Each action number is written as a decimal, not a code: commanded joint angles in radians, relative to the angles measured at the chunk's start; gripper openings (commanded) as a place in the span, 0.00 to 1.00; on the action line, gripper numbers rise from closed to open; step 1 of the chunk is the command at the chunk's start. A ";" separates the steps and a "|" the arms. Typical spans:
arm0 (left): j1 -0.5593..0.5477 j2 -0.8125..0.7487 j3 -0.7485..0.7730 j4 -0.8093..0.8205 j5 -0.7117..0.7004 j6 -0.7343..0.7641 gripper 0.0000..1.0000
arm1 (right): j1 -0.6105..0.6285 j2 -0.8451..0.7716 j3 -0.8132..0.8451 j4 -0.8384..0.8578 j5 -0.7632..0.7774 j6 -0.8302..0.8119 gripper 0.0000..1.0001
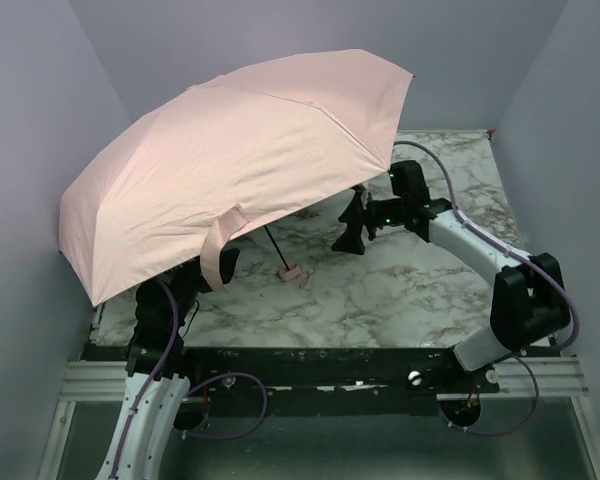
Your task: Put away the umbrella
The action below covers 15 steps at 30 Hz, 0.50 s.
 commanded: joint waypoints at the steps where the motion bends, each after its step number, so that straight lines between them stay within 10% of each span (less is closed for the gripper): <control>1: 0.003 -0.018 -0.040 0.041 0.059 -0.051 0.98 | 0.165 0.134 0.110 0.019 0.076 -0.090 1.00; 8: 0.004 -0.104 -0.060 -0.029 0.016 -0.048 0.99 | 0.289 0.386 0.227 0.510 0.095 0.328 1.00; 15: 0.004 -0.168 -0.067 -0.060 -0.016 -0.054 0.99 | 0.326 0.596 0.449 0.655 0.017 0.602 1.00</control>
